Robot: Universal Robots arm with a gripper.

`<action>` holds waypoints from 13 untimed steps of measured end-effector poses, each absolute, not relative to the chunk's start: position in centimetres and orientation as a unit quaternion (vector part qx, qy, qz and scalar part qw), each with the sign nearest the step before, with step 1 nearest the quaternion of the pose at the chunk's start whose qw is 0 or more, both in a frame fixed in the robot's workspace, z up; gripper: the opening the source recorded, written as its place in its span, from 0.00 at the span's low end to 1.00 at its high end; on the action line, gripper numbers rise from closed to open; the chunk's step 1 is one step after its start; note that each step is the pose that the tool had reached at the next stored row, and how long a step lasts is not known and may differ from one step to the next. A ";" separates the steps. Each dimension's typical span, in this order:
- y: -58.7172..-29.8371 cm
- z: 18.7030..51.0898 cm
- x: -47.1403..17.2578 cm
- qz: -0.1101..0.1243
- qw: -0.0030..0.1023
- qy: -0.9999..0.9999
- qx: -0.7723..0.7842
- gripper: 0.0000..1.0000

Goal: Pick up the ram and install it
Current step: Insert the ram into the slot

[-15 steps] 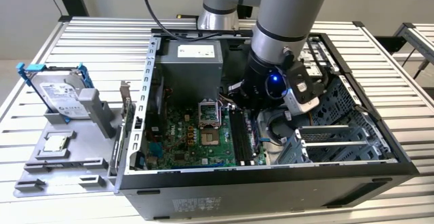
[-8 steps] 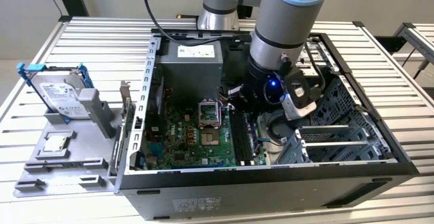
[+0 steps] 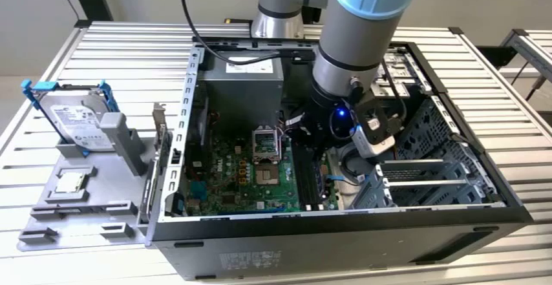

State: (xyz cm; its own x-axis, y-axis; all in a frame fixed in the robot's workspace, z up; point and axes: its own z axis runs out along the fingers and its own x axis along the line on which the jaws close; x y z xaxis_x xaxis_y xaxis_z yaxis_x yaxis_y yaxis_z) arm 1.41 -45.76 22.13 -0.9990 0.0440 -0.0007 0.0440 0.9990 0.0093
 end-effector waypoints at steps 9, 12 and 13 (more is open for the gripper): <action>-45.8 21.8 1.4 0.005 -0.005 1.000 0.017 0.00; -45.9 21.8 1.4 0.004 -0.006 1.000 0.016 0.00; -45.9 21.8 1.4 0.004 -0.006 1.000 0.016 0.00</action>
